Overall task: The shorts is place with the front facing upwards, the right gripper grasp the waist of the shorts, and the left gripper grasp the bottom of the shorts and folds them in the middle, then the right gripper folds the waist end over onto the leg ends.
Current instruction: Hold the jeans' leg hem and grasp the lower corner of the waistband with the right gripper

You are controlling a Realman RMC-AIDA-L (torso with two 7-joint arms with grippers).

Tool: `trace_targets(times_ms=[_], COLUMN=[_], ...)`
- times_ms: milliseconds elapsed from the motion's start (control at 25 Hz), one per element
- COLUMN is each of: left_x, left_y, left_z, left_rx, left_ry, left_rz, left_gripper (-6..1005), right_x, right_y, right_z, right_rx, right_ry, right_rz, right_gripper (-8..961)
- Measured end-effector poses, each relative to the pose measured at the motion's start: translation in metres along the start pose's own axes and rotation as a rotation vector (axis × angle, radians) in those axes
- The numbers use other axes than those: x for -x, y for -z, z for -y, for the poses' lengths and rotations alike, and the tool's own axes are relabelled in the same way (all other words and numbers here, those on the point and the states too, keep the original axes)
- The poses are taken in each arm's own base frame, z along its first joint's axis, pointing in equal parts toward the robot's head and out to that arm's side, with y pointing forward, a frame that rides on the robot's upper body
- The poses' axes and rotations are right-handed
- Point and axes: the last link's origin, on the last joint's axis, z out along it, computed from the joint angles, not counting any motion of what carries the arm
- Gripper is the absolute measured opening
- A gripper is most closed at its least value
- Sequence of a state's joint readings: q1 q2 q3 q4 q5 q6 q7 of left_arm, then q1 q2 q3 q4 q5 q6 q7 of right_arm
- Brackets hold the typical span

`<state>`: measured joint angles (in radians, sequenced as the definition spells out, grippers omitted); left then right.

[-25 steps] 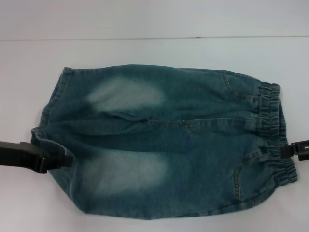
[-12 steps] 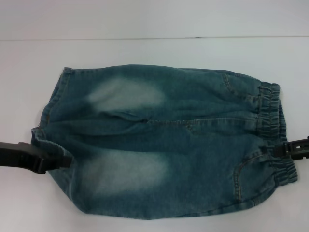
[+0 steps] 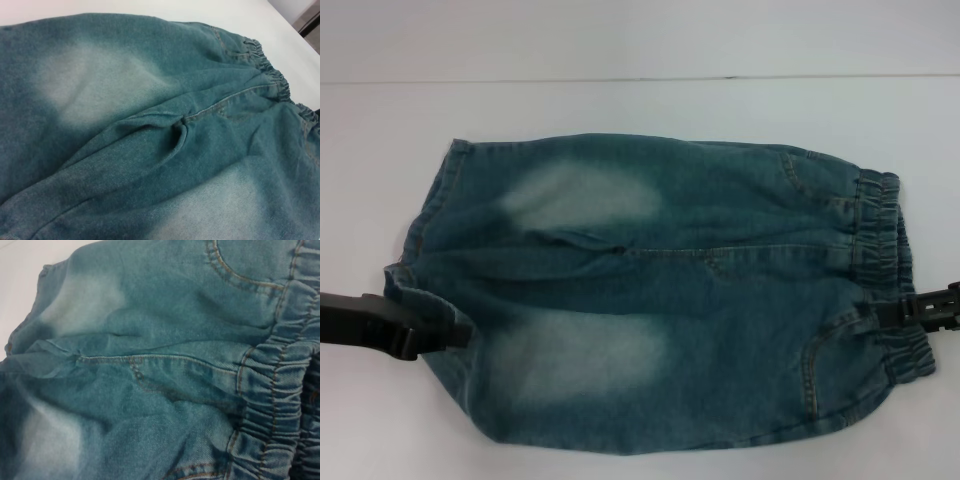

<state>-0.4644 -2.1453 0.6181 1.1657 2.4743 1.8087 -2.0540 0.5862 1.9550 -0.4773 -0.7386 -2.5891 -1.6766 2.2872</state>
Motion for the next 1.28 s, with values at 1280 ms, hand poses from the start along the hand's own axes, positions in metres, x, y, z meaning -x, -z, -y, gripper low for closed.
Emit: trace_targets(times_ms=[1280], left_x=[0.0023], left_y=[-0.0002], left_z=[0.0010], left_rx=[0.005], left_ry=[0.005], left_rz=[0.001], left_gripper=[29], right_x=[0.0020], right_y=[0.0003], right_z=[-0.0062], right_rx=[0.025], right_ry=[0.012], right_rz=[-0.017], right_gripper=[777])
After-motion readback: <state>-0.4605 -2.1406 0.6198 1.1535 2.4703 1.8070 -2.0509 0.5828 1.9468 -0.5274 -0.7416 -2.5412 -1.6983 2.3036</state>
